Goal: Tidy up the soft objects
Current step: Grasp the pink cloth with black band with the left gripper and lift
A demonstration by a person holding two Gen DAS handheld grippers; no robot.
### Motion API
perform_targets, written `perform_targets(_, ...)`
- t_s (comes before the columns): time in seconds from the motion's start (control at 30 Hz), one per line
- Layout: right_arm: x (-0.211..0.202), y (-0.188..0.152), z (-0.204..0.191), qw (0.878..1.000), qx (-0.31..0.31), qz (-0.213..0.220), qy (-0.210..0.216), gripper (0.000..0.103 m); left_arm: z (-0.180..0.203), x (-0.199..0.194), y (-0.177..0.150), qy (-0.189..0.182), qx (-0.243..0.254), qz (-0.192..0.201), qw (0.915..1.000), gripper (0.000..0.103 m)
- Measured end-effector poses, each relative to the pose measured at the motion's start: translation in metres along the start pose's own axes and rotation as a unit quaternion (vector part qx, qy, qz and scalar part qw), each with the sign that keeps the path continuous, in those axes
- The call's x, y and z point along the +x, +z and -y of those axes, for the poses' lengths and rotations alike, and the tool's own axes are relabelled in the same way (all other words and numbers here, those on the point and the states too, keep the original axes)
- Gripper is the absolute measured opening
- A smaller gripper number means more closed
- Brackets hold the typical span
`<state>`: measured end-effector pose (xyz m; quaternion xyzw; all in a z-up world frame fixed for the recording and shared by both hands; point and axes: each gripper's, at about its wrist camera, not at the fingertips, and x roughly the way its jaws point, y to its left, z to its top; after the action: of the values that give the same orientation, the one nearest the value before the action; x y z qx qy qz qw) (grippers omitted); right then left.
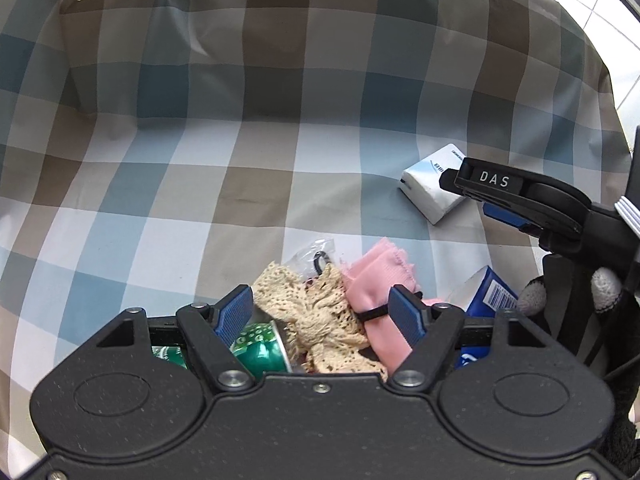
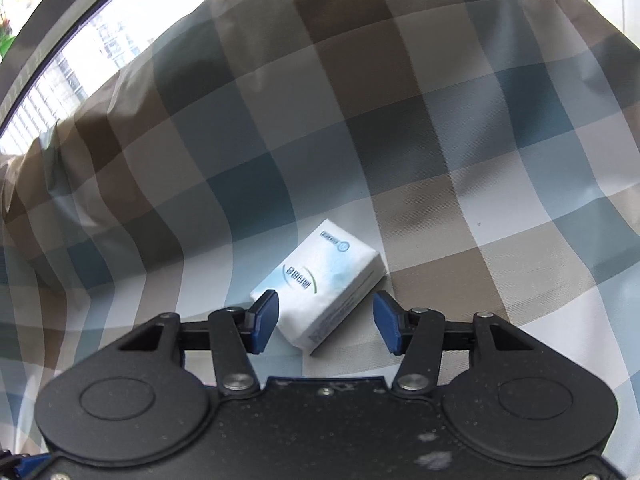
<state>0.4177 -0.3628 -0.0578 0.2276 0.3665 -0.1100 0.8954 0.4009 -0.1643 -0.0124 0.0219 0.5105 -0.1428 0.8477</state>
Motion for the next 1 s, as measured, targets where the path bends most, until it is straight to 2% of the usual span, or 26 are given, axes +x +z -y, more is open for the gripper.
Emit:
perform_targets(0.17,-0.004,0.002,0.014,0.999,0.049,0.015,-0.003,0.058,0.015,0.014,0.008,-0.019,-0.006,-0.020,0.9996,0.070)
perform_targets(0.3,-0.006,0.002,0.018,0.998,0.062,0.026,-0.005,0.060,0.025,0.021,0.011,-0.027,-0.010,-0.026,0.9992,0.069)
perform_targets(0.43,-0.010,0.001,0.017,0.998,0.055,0.036,-0.010,0.060,0.038,0.028,0.012,-0.039,0.004,-0.036,0.9986,0.055)
perform_targets(0.5,-0.011,0.001,0.016,0.998,0.053,0.040,-0.010,0.061,0.043,0.032,0.012,-0.032,0.014,-0.038,0.9987,0.052)
perform_targets(0.53,-0.012,0.001,0.017,0.998,0.054,0.041,-0.009,0.061,0.044,0.034,0.013,-0.032,0.018,-0.037,0.9986,0.044)
perform_targets(0.57,-0.012,0.001,0.017,0.998,0.054,0.041,-0.008,0.062,0.045,0.036,0.013,-0.032,0.021,-0.036,0.9986,0.036)
perform_targets(0.73,-0.014,0.000,0.019,0.997,0.060,0.049,-0.010,0.065,0.041,0.032,0.021,-0.036,0.022,-0.015,0.9990,0.024)
perform_targets(0.87,-0.017,0.000,0.022,0.996,0.074,0.057,-0.017,0.067,0.032,0.025,0.037,-0.011,0.020,0.014,0.9996,0.024)
perform_targets(1.0,-0.016,0.001,0.022,0.996,0.073,0.054,-0.019,0.068,0.015,0.029,0.052,-0.001,-0.004,0.020,0.9998,0.025)
